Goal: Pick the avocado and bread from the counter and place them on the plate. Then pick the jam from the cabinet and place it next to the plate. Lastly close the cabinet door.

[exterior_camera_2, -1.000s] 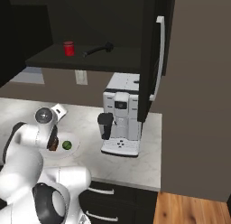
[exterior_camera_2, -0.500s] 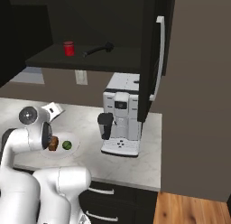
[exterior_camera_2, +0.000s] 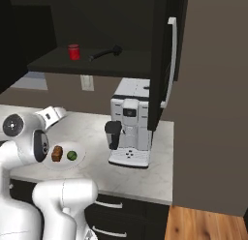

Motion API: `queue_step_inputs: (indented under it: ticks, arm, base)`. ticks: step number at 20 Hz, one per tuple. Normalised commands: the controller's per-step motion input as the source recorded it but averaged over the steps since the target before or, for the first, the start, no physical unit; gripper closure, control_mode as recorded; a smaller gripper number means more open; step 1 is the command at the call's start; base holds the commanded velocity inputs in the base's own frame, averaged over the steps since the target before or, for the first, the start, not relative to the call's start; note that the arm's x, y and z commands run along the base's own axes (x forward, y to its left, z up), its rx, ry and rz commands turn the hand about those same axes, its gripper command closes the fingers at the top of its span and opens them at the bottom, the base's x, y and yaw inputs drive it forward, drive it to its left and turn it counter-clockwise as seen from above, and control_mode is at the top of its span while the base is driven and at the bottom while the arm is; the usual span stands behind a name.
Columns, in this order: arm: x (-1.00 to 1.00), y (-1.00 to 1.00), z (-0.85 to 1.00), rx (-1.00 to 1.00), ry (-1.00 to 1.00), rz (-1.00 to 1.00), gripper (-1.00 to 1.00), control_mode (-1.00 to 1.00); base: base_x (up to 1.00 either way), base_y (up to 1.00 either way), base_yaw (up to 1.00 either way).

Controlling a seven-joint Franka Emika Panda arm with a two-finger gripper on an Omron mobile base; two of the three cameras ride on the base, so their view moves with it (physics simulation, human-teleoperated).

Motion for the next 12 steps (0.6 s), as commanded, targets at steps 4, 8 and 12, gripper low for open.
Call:
queue_step_inputs:
  ticks: [4,8,12]
  arm:
    - [-0.41,-0.42,0.41,0.05,-0.32,0.0,-1.0,-1.0]
    - [-0.21,-0.42,0.54,0.12,-0.18,0.0,-1.0,-1.0]
    - [-0.14,-0.46,0.51,0.22,-0.05,0.0,-1.0,-1.0]
  base:
    - [0.0,0.0,0.0]
    - [0.0,0.0,0.0]
    - [0.0,0.0,0.0]
